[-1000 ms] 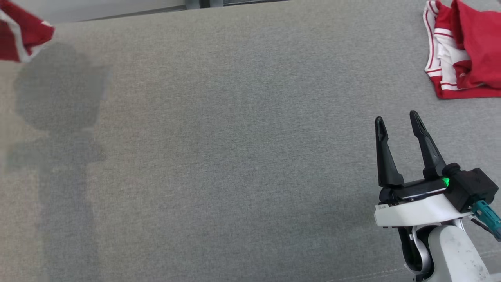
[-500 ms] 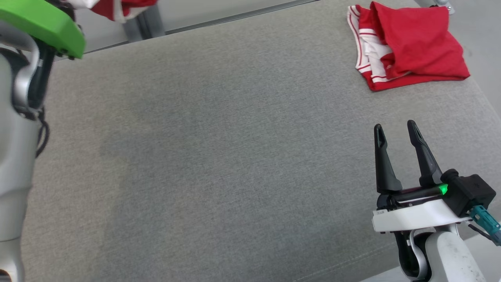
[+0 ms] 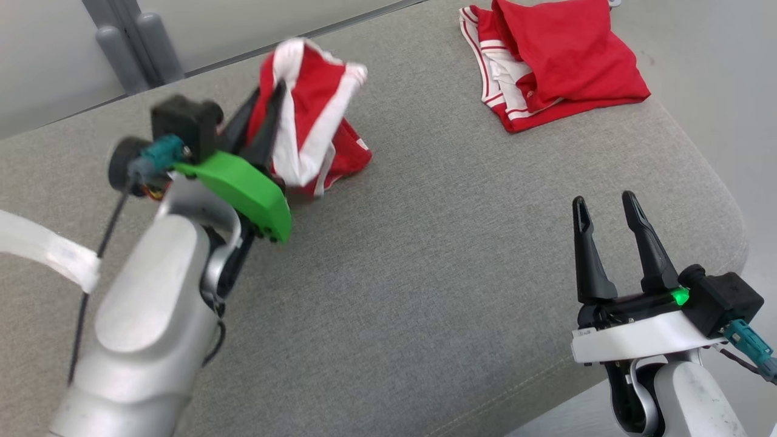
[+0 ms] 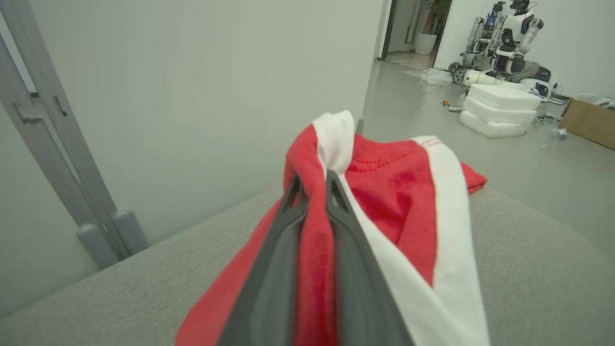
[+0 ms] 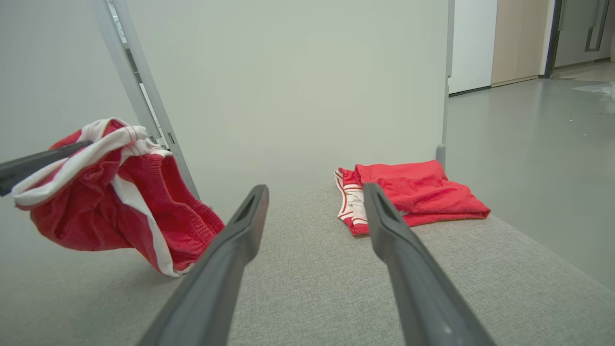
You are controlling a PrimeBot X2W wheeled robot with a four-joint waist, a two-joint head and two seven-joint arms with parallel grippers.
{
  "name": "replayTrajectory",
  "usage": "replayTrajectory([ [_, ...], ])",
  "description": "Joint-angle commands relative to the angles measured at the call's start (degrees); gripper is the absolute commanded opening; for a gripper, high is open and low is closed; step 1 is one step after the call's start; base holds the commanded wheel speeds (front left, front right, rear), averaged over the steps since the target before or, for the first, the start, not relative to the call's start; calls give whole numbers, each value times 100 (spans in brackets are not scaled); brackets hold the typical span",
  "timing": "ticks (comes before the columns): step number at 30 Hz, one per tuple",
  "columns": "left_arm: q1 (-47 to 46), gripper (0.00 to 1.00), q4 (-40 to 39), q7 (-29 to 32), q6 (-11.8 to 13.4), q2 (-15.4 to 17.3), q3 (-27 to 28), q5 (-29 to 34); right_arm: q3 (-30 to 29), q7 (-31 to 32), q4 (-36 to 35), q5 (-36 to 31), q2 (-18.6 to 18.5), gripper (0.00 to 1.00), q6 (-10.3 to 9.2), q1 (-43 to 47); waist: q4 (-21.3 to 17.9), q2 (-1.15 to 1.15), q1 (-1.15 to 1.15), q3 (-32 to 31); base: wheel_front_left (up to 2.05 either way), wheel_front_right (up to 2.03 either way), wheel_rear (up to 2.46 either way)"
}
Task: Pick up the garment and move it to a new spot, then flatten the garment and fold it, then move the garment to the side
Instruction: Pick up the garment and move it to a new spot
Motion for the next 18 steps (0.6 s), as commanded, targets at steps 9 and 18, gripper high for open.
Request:
replayTrajectory([
  [9,989,100,792,-434,-68,-497,-517,-48,27,-24,54,-5,5,100,-9,86,179,0,0,-79,0,0,0],
  [18,1057,100,838,-1179,80,-416,-405,86,36,-25,110,-131,3,100,-9,207,715,0,0,-436,0,0,0],
])
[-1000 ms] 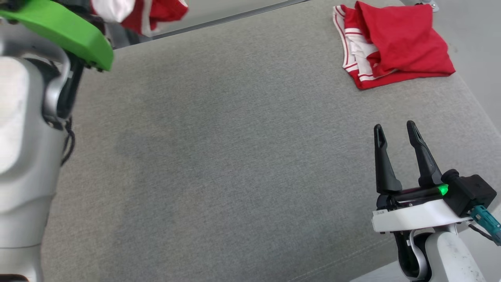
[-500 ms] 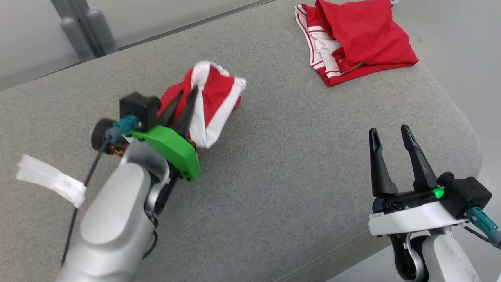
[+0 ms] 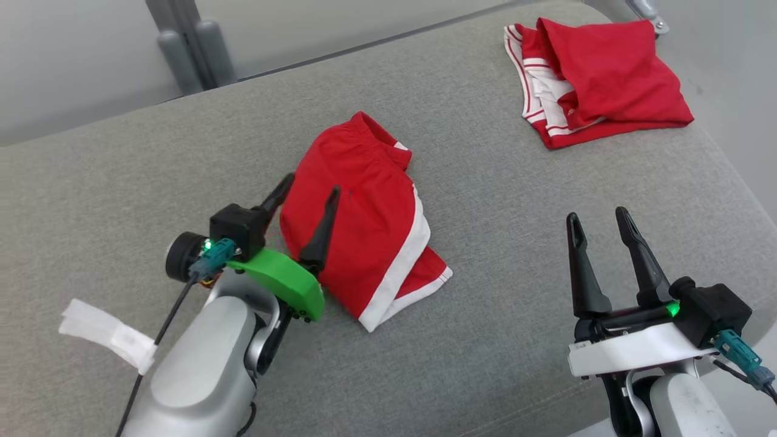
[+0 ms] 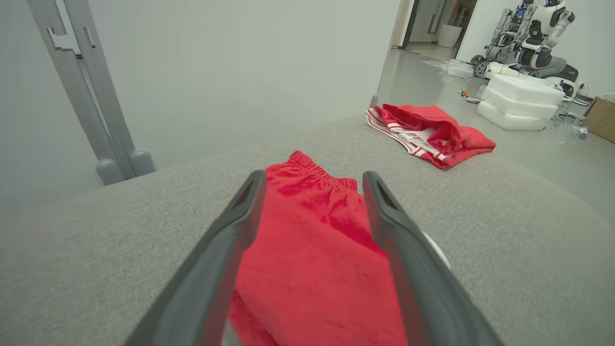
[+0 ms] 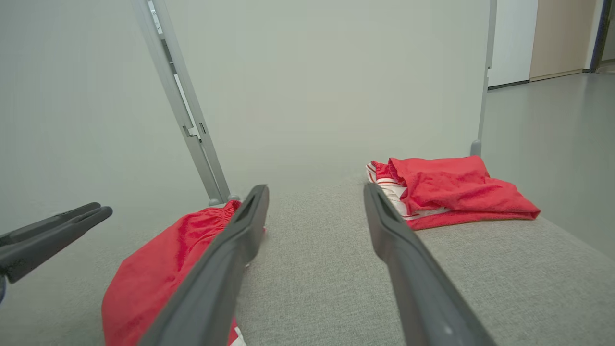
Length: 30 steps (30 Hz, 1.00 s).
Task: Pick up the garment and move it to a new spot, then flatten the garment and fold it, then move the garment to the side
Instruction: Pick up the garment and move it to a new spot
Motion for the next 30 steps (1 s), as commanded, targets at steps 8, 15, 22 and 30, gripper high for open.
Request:
replayTrajectory([
  [8,627,100,-719,-266,402,463,606,117,-103,-26,22,-179,-2,100,-10,211,742,0,0,-546,0,0,0],
  [15,1477,100,-1592,-265,671,766,1286,227,-208,-26,7,-262,-2,100,-11,356,1109,0,0,-758,0,0,0],
  [22,2385,100,-2230,-267,843,954,1800,291,-230,-26,7,-296,-29,100,-11,466,1340,0,0,-851,0,0,0],
  [30,3336,100,-2799,-267,732,901,2387,403,-295,-26,52,-266,-142,100,-10,693,1550,0,0,-941,0,0,0],
])
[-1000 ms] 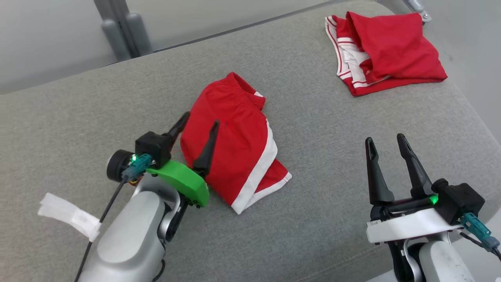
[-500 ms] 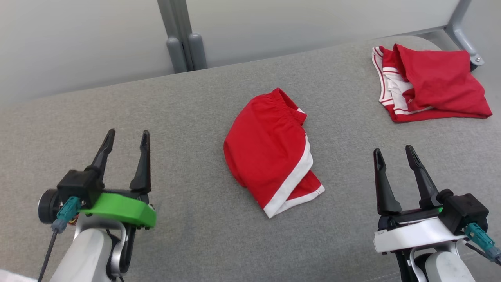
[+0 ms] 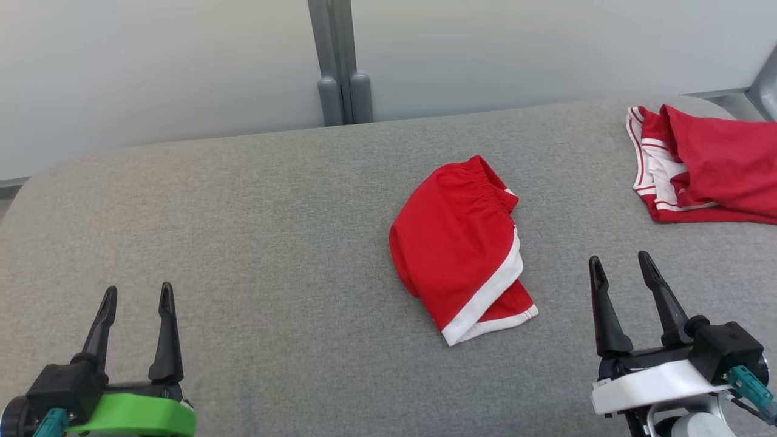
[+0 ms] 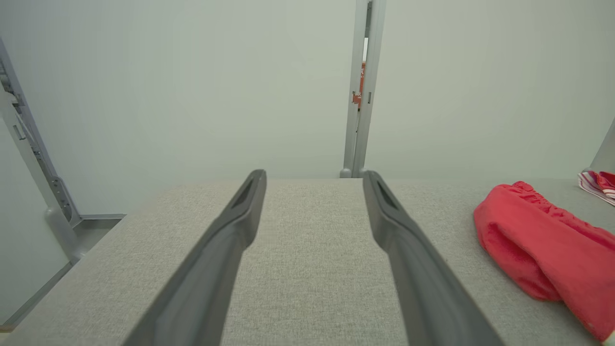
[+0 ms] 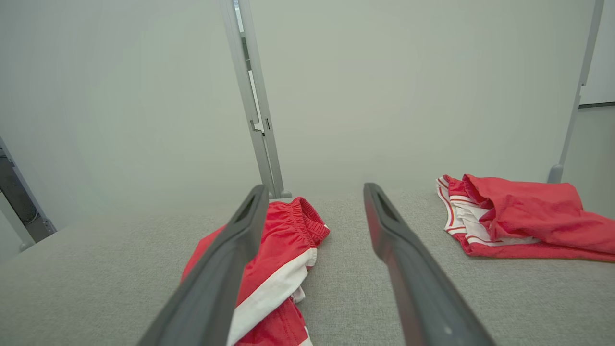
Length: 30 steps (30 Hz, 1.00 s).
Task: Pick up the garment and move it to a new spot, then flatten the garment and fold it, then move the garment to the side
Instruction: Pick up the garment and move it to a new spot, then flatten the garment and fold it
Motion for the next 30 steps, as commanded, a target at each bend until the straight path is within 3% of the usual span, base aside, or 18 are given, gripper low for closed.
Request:
replayTrajectory([
  [1,123,100,-46,-14,-74,-19,84,42,-27,-25,24,17,-38,100,-9,86,80,0,0,-42,0,0,0],
  [19,214,100,417,-9,-817,-475,482,420,-132,-25,470,77,-5,100,-9,272,209,0,0,-69,0,0,0],
  [30,138,100,529,-9,-1010,-644,700,642,-115,-25,631,83,4,100,-9,213,185,0,0,-35,0,0,0],
])
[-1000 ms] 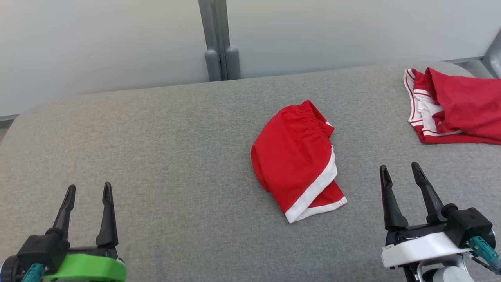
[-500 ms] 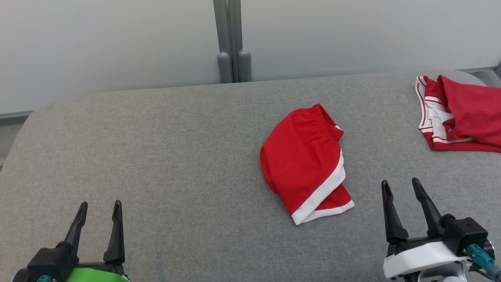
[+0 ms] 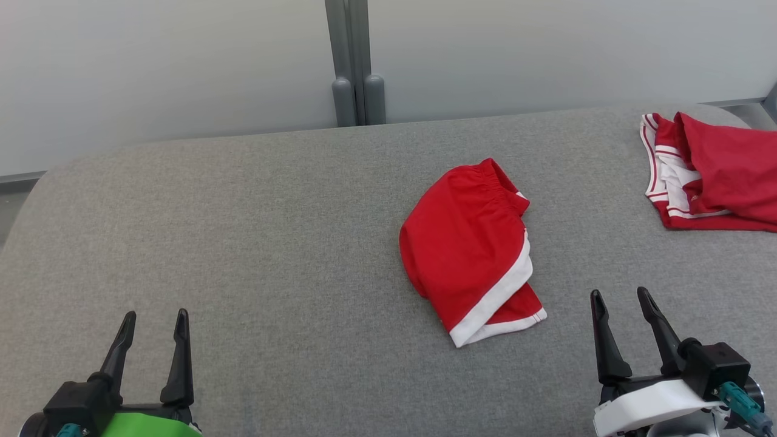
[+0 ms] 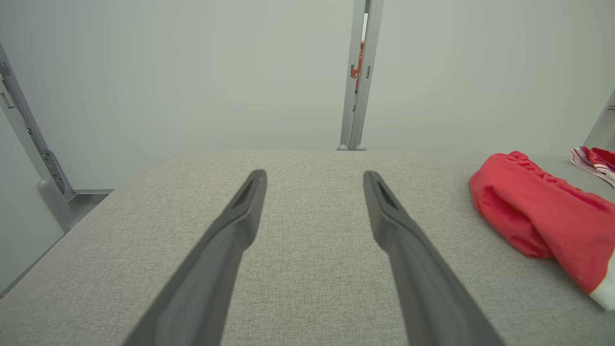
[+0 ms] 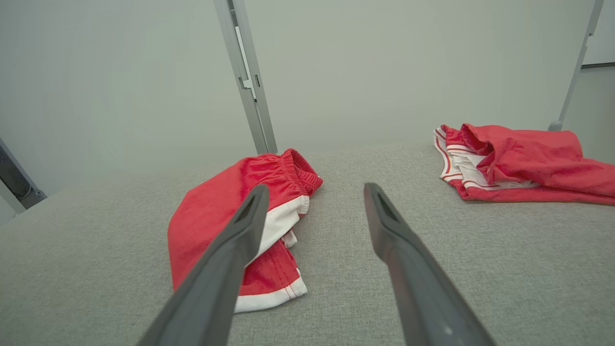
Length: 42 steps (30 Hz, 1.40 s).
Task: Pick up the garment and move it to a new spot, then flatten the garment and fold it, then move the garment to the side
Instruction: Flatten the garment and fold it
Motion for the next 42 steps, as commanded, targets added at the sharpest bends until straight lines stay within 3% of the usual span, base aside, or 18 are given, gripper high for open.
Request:
replayTrajectory([
  [1,-82,100,23,-1,-25,-13,48,37,-11,-25,19,41,6,100,-9,13,5,0,0,1,0,0,0],
  [12,-124,100,86,-1,-110,-135,213,196,-19,-25,80,40,19,100,-10,-153,53,0,0,33,0,0,0],
  [22,-365,100,75,-1,-140,-196,188,316,214,27,373,-13,-345,100,-9,-1155,294,0,0,357,0,0,0],
  [31,-694,100,133,-1,-163,-250,113,357,311,223,1361,7,-674,100,-10,-2362,660,0,0,774,0,0,0],
  [42,-1117,100,276,-1,-172,-355,-115,348,263,190,3308,169,-823,100,-10,-3253,1049,0,0,1225,0,0,0],
])
